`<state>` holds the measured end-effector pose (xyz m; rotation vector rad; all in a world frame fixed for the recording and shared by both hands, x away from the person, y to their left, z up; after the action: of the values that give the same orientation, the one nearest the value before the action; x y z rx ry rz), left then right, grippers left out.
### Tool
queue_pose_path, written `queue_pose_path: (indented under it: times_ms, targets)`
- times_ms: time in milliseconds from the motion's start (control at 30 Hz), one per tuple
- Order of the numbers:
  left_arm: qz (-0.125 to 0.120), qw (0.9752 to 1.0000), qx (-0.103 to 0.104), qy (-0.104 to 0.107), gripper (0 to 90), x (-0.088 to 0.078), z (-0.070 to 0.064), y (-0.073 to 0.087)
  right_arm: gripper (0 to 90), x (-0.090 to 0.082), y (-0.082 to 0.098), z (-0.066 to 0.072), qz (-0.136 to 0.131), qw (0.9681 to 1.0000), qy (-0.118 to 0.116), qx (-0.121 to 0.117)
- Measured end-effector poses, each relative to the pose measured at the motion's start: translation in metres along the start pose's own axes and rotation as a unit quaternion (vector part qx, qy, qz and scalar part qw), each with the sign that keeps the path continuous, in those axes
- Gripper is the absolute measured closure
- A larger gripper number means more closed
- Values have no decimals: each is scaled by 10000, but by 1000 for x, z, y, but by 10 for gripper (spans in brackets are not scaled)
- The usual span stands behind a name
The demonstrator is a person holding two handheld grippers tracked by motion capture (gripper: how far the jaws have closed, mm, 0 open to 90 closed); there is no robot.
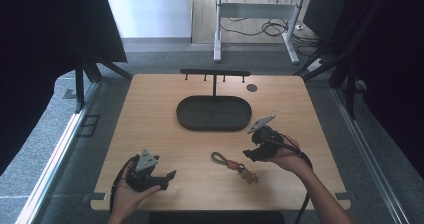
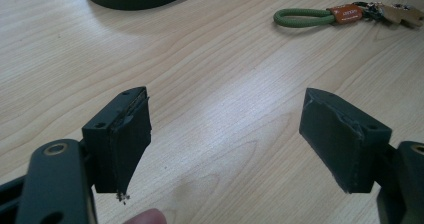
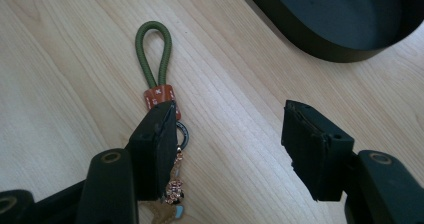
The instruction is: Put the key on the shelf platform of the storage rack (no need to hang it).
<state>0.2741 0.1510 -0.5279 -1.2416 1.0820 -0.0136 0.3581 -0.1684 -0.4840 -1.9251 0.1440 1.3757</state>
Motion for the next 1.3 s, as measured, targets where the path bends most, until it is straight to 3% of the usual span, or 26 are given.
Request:
queue_pose_path:
  times_ms: [633,933,1300]
  targets:
    - [3,10000,22,25,210,0,-1,1,413,22,-2,19,353,9987,-217,-283]
    - [28,10000,28,26,211,0,1,2,450,42,-2,33,761,9949,-446,-498]
    - [43,10000,69,36,211,0,-1,1,483,59,-4,43,989,9912,-547,-689]
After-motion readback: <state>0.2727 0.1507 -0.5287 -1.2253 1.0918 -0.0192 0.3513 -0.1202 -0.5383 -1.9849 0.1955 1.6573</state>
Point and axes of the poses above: each handheld gripper's, and its own axes: x roughly forward along the jaws, y roughly out of its underside, z roughly to its left, the point moved 6 cm from there along x, roughly forward along the jaws, and after that the axes turned 4 degrees about y, right-handed, at the moved point
